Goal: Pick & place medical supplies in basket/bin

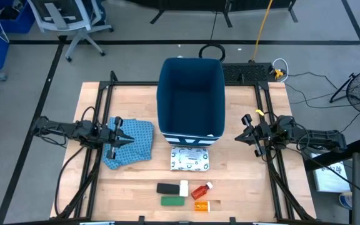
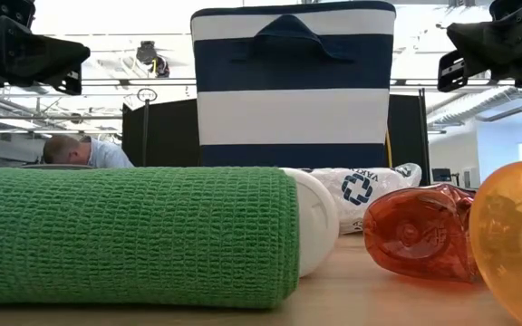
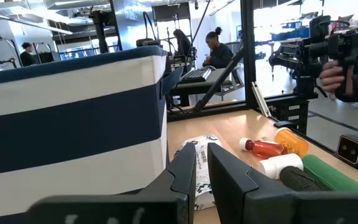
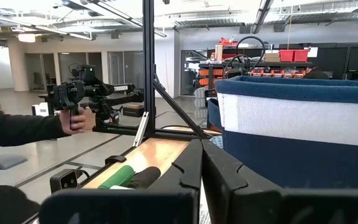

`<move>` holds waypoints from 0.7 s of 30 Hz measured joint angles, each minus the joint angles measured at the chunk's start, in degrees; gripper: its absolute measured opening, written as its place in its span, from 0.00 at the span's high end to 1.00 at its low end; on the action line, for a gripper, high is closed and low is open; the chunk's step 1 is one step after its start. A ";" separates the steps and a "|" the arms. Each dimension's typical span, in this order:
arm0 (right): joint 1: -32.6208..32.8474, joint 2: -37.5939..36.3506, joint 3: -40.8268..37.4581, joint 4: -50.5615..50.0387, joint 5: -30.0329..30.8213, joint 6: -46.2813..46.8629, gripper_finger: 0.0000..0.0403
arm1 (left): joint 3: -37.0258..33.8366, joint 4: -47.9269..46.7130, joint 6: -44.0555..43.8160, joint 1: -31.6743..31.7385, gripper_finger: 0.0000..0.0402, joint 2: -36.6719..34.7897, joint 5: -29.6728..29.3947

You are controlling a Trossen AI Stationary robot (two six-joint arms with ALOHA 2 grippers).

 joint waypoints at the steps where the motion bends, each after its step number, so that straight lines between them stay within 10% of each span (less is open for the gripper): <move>1: -0.01 0.00 0.00 -0.01 -0.01 0.01 1.00 | 0.00 0.49 0.51 0.00 0.88 0.01 -0.04; 21: 0.00 -0.02 0.00 0.86 0.00 0.02 1.00 | 0.02 10.94 -8.11 -0.05 0.88 0.12 0.51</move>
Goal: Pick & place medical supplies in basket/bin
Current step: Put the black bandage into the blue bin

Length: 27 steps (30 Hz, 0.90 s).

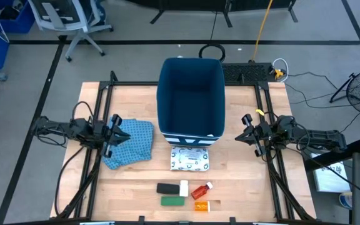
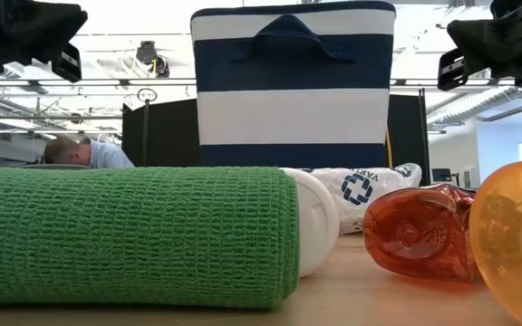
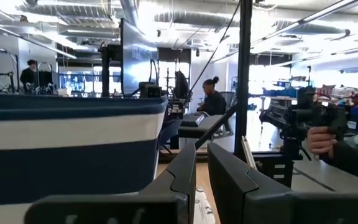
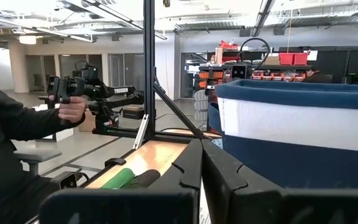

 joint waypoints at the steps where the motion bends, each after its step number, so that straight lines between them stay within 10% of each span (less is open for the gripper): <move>1: 0.00 0.01 0.00 0.21 0.00 0.00 1.00 | 0.00 0.17 0.31 -0.14 0.88 0.42 0.00; 9: 0.00 0.30 0.00 0.30 0.00 -0.02 1.00 | 3.48 1.19 6.52 -3.67 0.88 10.95 -5.53; 27: 0.00 0.31 0.00 0.43 0.33 -6.67 1.00 | 46.25 -34.67 4.24 -14.99 0.88 57.74 -20.47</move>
